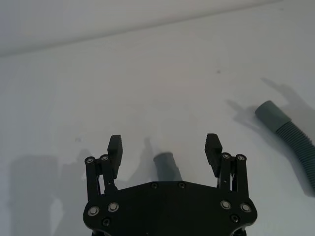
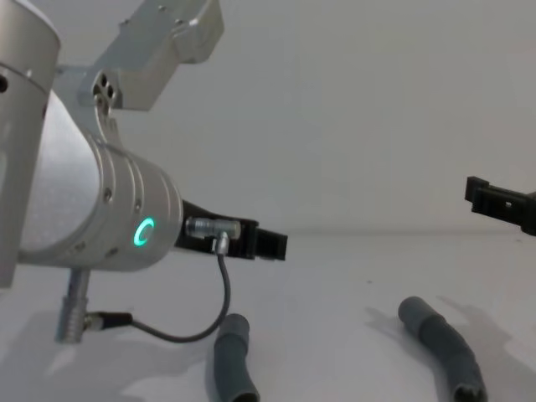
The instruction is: Use both hands to pick up one end of the pipe from the table, align the ends, and insert them.
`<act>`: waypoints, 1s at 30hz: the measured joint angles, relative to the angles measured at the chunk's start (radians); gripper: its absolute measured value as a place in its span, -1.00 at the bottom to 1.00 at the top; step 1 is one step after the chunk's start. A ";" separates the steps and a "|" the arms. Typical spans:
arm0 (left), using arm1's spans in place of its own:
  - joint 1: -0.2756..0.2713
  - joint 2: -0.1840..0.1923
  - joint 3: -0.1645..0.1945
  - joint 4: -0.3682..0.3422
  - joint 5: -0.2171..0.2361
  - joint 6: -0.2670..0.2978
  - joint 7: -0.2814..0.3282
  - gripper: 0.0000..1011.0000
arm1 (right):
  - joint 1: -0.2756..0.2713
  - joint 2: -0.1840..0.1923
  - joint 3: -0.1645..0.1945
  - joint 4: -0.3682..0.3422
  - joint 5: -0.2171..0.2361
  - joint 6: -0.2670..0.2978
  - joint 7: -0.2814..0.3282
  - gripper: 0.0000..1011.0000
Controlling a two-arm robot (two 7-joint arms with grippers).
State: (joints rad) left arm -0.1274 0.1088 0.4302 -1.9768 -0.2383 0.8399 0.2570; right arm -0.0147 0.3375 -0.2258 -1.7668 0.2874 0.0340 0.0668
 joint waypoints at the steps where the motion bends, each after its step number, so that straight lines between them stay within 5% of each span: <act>1: 0.006 -0.004 0.000 -0.004 0.002 0.008 0.007 0.98 | 0.000 0.000 0.000 0.000 0.000 0.000 0.000 0.98; 14: 0.033 -0.023 -0.008 -0.001 0.007 0.047 0.023 0.98 | 0.000 0.000 0.000 0.000 0.000 0.000 0.000 0.98; 30: 0.008 -0.007 -0.019 0.043 -0.007 0.062 -0.035 0.98 | 0.000 0.000 0.000 0.000 0.000 0.000 0.000 0.98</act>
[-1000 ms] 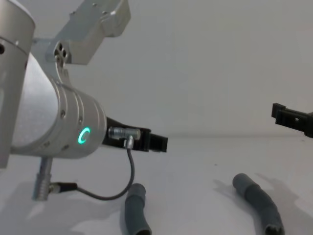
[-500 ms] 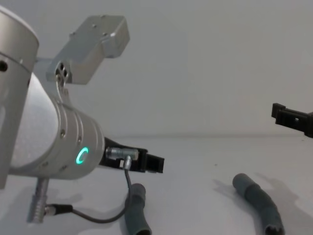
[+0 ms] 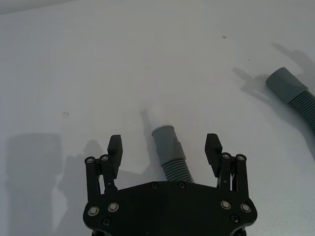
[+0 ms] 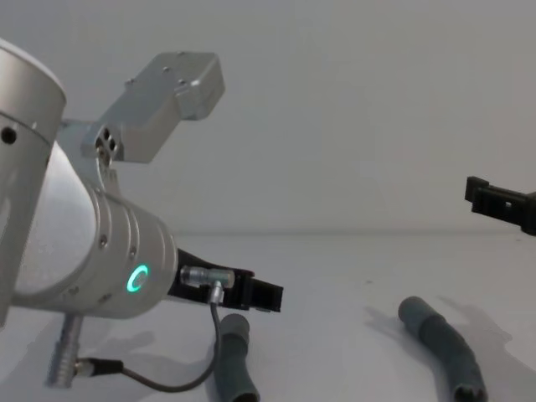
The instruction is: Use both hands to pick up one end of the pipe from the table, align the ends, and insert them.
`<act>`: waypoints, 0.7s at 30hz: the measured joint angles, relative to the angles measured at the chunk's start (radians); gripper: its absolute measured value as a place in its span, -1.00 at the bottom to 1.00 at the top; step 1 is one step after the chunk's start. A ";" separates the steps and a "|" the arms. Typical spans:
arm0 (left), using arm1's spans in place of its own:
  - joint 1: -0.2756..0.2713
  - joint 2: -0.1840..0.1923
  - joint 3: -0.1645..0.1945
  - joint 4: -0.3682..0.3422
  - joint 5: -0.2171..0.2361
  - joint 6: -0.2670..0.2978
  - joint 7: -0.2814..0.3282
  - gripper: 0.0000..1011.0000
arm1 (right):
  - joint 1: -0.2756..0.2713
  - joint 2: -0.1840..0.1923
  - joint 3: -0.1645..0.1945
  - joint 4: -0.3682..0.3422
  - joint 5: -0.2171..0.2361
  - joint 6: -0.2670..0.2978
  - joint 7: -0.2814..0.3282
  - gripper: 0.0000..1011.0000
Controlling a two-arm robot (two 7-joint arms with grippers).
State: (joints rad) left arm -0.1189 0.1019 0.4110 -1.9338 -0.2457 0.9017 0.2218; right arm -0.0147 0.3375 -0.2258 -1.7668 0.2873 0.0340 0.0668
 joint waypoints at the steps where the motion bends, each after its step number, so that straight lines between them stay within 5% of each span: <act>1: -0.002 0.001 0.000 0.002 -0.001 0.000 -0.004 0.98 | 0.000 0.000 0.000 0.000 0.000 0.000 0.000 0.98; 21: -0.050 0.015 -0.003 0.073 -0.012 0.013 -0.075 0.98 | 0.000 0.000 0.000 0.000 0.000 0.000 0.000 0.98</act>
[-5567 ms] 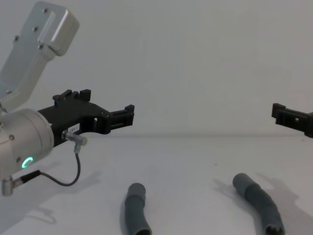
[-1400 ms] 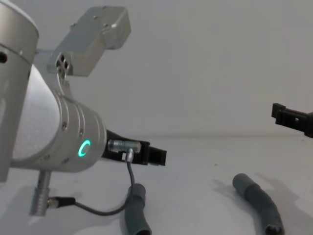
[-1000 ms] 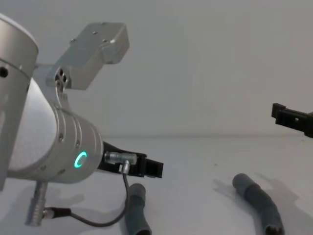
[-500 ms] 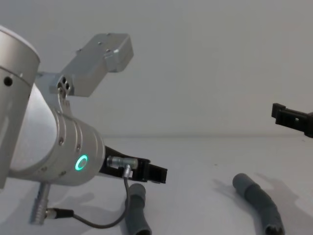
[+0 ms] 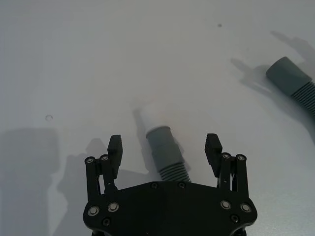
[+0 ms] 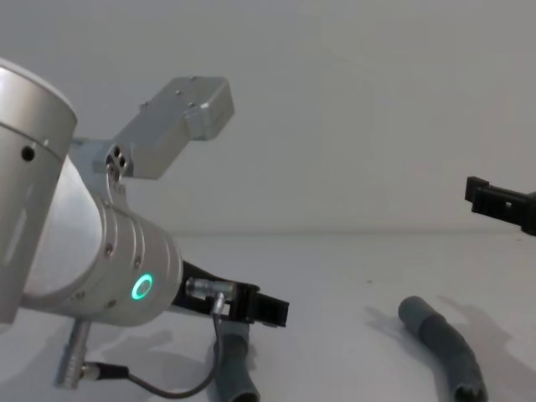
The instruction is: Use both hands to pick up one end of the pipe from the table, align the ends, and insert them.
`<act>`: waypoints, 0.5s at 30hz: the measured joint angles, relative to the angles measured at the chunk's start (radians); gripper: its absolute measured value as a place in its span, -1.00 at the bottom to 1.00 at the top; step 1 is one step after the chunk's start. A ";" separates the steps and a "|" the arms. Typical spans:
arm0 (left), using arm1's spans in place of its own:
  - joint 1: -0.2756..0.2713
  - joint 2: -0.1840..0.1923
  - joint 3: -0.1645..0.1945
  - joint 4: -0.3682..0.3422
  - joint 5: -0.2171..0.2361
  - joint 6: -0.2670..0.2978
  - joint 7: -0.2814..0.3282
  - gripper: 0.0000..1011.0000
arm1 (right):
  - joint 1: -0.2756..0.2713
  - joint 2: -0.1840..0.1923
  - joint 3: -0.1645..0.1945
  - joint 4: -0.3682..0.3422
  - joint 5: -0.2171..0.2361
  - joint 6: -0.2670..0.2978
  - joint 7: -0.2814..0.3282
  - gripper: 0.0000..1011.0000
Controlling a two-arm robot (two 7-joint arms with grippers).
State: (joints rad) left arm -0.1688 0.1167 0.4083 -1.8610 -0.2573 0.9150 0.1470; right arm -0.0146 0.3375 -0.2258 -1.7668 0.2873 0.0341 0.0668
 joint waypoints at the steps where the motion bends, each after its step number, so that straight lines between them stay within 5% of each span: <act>1: 0.000 0.000 0.000 0.002 0.000 0.001 -0.001 0.98 | 0.000 0.000 0.000 0.000 0.000 0.000 0.000 0.98; 15: 0.001 -0.003 -0.009 0.028 0.001 0.016 -0.015 0.98 | 0.000 0.000 0.000 0.000 0.000 0.000 0.000 0.98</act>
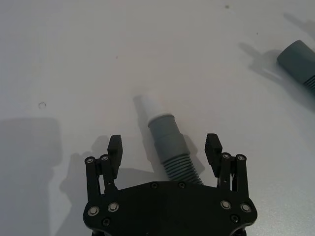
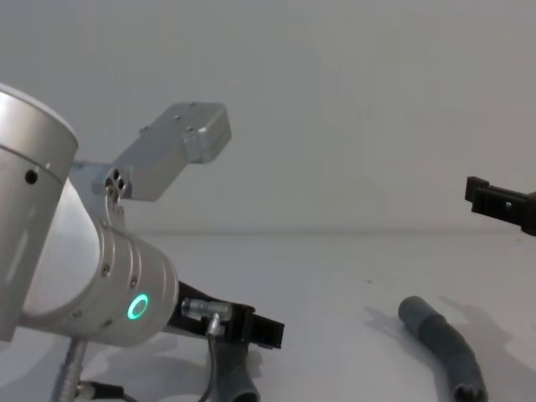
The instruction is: Use both hands to pick up one end of the pipe from the table, align the ends, and insert them.
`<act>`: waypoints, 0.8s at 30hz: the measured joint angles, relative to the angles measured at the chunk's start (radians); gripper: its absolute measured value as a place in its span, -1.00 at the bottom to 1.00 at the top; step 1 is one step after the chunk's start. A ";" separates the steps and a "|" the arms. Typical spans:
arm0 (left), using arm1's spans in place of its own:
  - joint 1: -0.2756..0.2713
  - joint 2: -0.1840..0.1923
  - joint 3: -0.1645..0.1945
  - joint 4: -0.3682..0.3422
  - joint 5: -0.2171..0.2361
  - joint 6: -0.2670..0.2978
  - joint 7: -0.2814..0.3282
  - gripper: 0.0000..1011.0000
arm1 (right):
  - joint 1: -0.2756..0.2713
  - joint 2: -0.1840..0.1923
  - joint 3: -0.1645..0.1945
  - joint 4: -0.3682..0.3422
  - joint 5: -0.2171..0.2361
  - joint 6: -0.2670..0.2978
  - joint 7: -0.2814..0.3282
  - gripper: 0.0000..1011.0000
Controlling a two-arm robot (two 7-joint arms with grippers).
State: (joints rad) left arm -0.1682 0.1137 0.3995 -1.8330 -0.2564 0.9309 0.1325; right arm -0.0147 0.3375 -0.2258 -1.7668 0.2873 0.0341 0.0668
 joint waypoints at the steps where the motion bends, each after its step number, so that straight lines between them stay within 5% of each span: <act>1: 0.000 0.000 0.000 0.001 0.000 0.000 -0.001 0.98 | 0.000 0.000 0.000 0.000 0.000 0.000 0.000 0.98; 24: -0.009 0.004 0.002 0.030 0.012 0.007 -0.036 0.98 | 0.000 0.000 0.000 0.000 0.000 0.000 0.000 0.98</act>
State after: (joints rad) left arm -0.1770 0.1176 0.4014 -1.8030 -0.2443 0.9376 0.0969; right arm -0.0146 0.3374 -0.2258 -1.7668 0.2874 0.0340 0.0668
